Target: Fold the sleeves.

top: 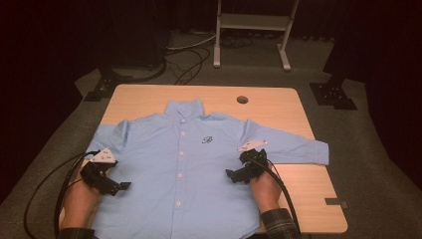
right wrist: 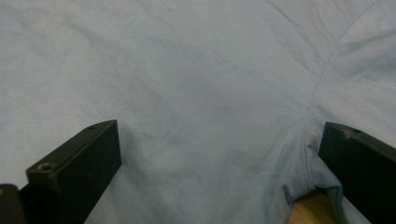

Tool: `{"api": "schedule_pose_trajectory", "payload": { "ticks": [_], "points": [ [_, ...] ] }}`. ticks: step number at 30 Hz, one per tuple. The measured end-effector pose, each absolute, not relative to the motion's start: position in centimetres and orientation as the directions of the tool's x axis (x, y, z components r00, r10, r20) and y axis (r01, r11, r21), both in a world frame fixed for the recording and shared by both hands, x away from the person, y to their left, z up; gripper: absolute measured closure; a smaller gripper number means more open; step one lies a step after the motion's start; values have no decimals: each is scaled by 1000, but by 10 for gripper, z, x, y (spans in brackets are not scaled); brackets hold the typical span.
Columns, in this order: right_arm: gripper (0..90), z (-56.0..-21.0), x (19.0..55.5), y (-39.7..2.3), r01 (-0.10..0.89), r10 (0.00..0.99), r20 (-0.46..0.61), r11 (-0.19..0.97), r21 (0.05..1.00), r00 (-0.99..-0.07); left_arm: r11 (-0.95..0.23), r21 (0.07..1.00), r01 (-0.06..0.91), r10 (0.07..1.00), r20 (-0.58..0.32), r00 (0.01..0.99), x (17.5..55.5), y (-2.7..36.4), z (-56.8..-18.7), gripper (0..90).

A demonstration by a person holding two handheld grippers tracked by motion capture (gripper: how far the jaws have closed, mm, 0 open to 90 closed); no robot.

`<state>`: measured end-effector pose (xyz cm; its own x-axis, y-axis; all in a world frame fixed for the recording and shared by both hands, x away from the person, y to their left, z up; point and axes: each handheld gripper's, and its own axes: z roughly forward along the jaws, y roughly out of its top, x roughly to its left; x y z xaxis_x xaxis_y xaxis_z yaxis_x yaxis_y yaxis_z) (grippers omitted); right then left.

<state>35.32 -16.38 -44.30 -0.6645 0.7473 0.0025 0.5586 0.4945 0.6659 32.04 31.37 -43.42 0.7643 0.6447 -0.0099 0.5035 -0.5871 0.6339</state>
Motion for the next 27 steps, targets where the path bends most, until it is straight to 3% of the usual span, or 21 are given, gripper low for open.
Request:
{"api": "schedule_pose_trajectory", "payload": {
  "ticks": [15,27],
  "points": [
    [0,-443,353,-154,556,743,4,497,666,-669,-585,627,515,653,-13,757,319,318,-432,0],
    [0,-443,352,-155,551,741,2,497,670,-671,-572,724,385,539,-21,842,300,276,-405,0]
  ]
}}
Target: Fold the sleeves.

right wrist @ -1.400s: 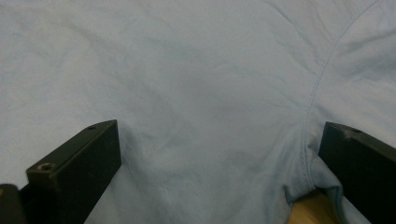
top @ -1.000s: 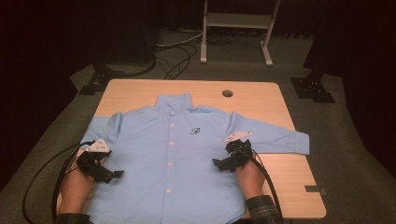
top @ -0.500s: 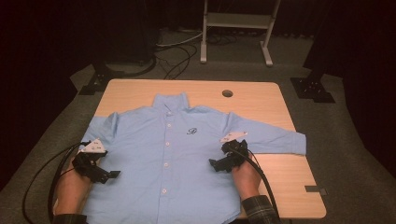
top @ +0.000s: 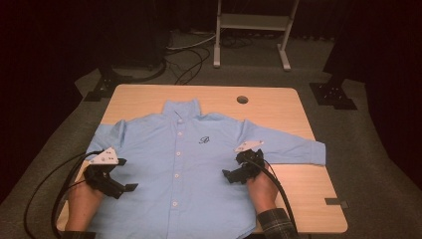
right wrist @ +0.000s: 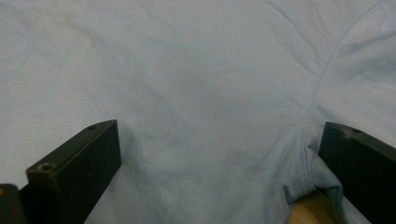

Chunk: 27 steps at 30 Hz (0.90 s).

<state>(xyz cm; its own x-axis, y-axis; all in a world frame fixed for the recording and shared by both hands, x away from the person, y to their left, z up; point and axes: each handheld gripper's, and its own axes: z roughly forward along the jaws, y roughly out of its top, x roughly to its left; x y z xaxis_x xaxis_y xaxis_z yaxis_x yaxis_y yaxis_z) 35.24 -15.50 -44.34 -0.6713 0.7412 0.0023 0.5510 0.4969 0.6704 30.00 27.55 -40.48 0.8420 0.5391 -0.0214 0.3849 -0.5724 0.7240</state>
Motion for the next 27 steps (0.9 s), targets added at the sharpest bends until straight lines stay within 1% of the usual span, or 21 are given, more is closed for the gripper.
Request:
{"api": "schedule_pose_trajectory", "payload": {
  "ticks": [2,5,10,12,16,20,27],
  "points": [
    [0,-444,352,-155,550,742,2,495,672,-670,-585,724,364,522,-7,853,295,261,-402,0],
    [0,-444,352,-155,550,742,2,495,672,-670,-587,734,340,487,-15,873,286,235,-401,0],
    [0,-443,352,-155,551,738,2,501,668,-674,-642,705,300,415,-10,910,276,191,-407,0],
    [0,-443,352,-155,556,742,2,500,664,-670,-663,692,287,385,-15,923,275,180,-413,0],
    [0,-441,352,-154,568,746,4,503,651,-666,-684,669,291,370,-25,929,276,169,-425,0],
    [0,-442,352,-154,563,746,4,498,660,-666,-694,655,301,372,-32,928,278,170,-434,0],
    [0,-441,353,-155,556,733,3,513,653,-680,-679,679,281,367,-18,930,276,175,-440,0]
  ]
}}
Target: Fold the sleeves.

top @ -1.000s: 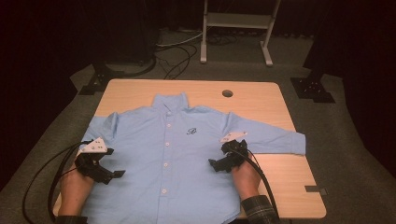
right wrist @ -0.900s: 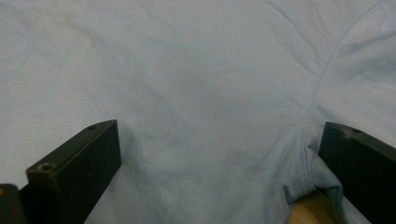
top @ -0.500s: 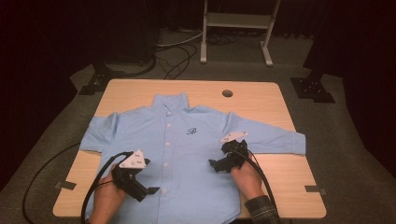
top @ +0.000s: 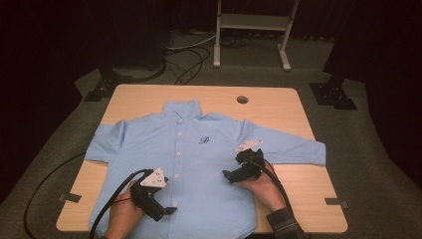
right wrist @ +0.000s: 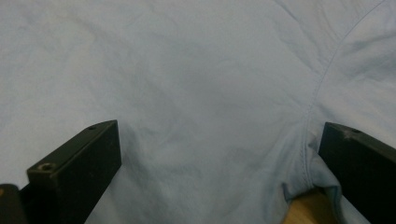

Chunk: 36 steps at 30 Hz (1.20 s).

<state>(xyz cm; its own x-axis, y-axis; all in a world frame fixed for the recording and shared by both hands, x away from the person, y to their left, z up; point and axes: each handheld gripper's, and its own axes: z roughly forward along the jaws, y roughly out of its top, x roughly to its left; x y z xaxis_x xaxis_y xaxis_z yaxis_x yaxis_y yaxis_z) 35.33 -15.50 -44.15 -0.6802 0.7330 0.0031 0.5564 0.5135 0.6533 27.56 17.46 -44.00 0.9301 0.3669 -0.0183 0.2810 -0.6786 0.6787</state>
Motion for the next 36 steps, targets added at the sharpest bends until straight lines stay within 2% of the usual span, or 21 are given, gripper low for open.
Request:
{"api": "schedule_pose_trajectory", "payload": {
  "ticks": [4,13,15,22,36],
  "points": [
    [0,-438,354,-158,559,729,-10,535,634,-685,-669,691,273,366,-14,931,275,176,-442,0],
    [0,-432,354,-178,579,751,30,483,657,-660,-655,710,260,369,-1,930,272,178,-444,0],
    [36,-431,354,-183,585,753,37,479,654,-657,-653,711,259,368,0,930,272,179,-444,0],
    [0,-425,352,-199,588,774,41,444,676,-632,-653,712,258,368,0,930,272,179,-445,0],
    [0,-419,350,-229,603,794,65,402,689,-604,-653,712,259,369,1,929,272,179,-445,0]
  ]
}}
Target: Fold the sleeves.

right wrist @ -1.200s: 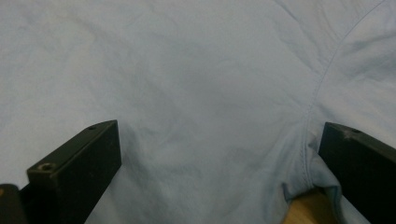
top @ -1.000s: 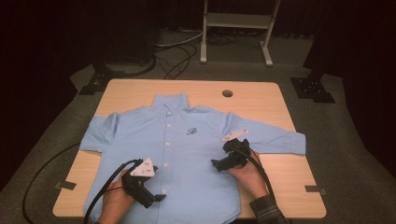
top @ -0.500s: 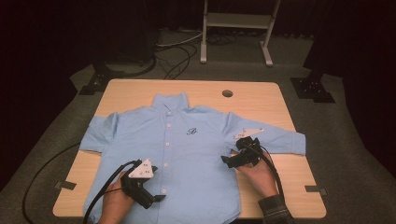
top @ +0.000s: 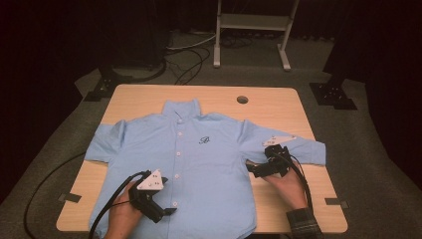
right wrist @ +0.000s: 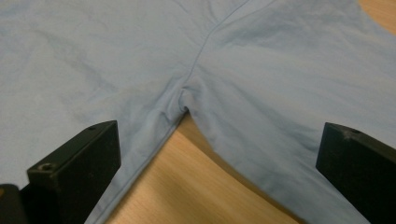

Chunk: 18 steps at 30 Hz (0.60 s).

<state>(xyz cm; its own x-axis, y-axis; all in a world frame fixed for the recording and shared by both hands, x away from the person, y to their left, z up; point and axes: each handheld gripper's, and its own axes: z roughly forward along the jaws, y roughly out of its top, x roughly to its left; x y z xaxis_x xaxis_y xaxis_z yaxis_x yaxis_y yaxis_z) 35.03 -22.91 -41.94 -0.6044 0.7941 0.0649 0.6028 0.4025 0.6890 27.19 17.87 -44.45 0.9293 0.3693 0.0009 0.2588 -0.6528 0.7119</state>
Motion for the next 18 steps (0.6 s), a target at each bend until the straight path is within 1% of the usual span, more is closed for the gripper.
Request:
{"api": "schedule_pose_trajectory", "payload": {
  "ticks": [3,5,18],
  "points": [
    [0,-419,350,-236,602,800,53,403,689,-597,-653,712,259,369,1,929,272,179,-445,0],
    [0,-419,349,-241,607,796,64,404,684,-602,-653,712,259,370,1,929,272,179,-445,0],
    [0,-418,349,-273,640,842,82,339,689,-534,-653,712,259,369,1,929,272,179,-445,0]
  ]
}}
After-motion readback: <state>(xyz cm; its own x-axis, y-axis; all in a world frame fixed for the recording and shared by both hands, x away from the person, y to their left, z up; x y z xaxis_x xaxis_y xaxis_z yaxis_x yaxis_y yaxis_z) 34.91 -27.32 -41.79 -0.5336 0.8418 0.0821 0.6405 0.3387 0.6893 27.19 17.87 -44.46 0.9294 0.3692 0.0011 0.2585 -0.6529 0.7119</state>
